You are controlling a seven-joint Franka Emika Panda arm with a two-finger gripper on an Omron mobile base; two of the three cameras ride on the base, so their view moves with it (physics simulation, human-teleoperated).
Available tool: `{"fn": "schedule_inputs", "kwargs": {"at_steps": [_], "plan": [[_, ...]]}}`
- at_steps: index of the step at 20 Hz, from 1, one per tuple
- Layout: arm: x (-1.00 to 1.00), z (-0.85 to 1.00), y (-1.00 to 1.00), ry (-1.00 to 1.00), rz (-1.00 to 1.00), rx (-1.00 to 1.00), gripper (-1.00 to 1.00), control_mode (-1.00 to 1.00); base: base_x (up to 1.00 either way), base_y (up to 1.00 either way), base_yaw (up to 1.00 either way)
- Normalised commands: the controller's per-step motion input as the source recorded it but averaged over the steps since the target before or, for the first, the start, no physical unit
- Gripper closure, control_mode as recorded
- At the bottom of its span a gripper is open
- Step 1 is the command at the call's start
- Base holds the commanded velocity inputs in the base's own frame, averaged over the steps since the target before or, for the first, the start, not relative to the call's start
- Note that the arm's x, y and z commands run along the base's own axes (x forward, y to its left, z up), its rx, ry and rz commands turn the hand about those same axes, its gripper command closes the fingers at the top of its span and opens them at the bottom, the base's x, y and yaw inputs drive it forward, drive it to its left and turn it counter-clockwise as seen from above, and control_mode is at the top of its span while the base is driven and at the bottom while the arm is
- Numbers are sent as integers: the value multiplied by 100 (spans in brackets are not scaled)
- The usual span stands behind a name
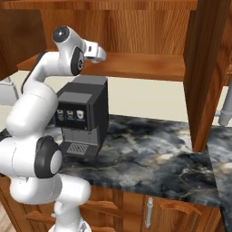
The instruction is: Move the shaker and mustard from the cabinet to the dining counter.
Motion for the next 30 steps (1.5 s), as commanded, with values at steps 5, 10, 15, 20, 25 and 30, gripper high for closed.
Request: {"fn": "schedule_inputs", "kwargs": {"at_steps": [5, 10, 15, 20, 25, 30], "plan": [[35, 0, 0, 2, 0, 0, -100, -100, 0, 0, 0], [34, 0, 0, 1, 0, 0, -100, -100, 0, 0, 0], [29, -3, 0, 0, 0, 0, -100, -100, 0, 0, 0], [28, -4, 0, 0, 0, 0, -100, -100, 0, 0, 0], [23, -9, 0, 0, 0, 0, -100, -100, 0, 0, 0], [16, -8, 0, 0, 0, 0, -100, -100, 0, 0, 0]]}}
